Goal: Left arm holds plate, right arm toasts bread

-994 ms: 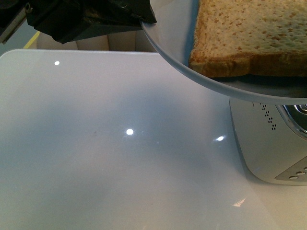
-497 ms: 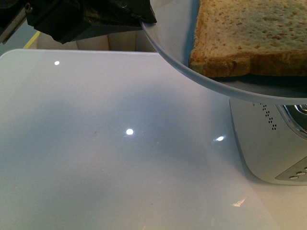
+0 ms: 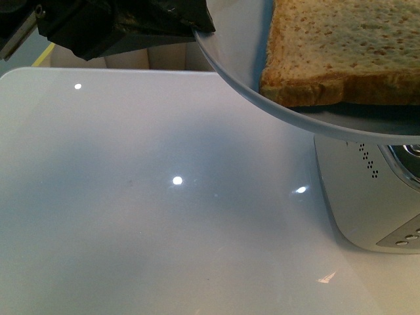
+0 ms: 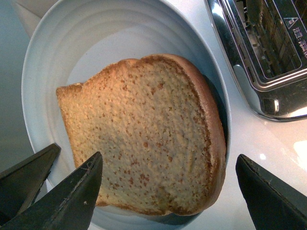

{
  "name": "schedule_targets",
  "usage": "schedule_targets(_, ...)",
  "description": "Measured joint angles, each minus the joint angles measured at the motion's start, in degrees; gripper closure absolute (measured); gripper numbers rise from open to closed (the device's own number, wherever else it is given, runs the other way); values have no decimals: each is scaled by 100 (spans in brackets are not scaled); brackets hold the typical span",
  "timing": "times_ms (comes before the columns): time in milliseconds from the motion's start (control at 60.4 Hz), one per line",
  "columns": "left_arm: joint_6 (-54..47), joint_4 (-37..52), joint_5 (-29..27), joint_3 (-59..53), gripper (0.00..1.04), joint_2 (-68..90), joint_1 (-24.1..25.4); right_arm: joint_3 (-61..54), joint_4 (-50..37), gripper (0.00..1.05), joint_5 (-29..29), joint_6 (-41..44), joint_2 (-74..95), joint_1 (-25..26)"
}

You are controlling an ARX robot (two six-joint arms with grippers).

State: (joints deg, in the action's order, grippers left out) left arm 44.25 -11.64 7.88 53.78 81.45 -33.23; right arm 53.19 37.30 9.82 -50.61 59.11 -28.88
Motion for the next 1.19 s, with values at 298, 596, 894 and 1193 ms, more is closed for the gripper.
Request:
schedule_targets(298, 0, 0, 0, 0, 102, 0, 0, 11, -11, 22, 7, 129, 59, 7)
schedule_targets(596, 0, 0, 0, 0, 102, 0, 0, 192, 7, 22, 50, 249, 59, 7)
schedule_targets(894, 0, 0, 0, 0, 102, 0, 0, 192, -50, 23, 20, 267, 232, 7)
schedule_targets(1193, 0, 0, 0, 0, 102, 0, 0, 166, 31, 28, 44, 260, 240, -57)
